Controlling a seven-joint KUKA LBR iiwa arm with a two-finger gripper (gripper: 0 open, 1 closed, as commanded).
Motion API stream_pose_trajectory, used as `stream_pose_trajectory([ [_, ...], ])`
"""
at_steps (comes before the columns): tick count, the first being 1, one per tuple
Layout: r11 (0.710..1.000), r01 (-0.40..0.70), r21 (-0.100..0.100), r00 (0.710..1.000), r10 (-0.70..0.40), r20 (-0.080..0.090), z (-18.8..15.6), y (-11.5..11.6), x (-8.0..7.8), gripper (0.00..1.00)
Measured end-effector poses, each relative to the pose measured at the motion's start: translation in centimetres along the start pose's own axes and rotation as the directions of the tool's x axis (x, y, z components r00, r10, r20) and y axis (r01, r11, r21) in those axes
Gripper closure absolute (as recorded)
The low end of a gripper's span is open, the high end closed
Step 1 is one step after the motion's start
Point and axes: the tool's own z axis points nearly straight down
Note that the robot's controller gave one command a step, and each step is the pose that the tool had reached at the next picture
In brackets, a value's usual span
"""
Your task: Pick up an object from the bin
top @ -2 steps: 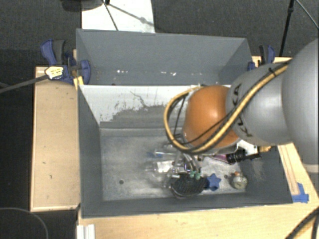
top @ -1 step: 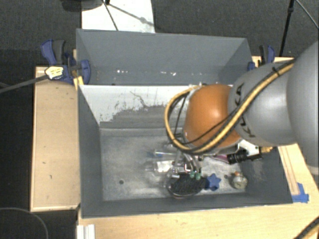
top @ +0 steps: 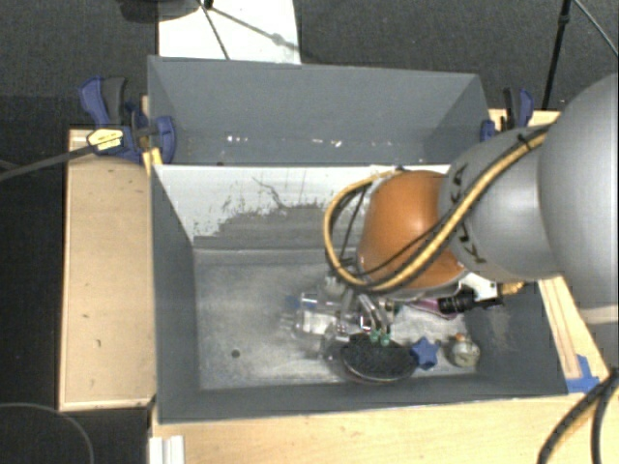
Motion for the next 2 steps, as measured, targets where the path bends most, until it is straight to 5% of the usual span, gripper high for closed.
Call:
stream_pose_trajectory([
  [1,1.000,-0.006,-0.001,1.000,0.006,-0.008,-0.1,0.1,0.2,1.00],
  [2,1.000,0.000,0.010,1.000,0.000,-0.011,-15.9,0.0,-0.1,1.00],
])
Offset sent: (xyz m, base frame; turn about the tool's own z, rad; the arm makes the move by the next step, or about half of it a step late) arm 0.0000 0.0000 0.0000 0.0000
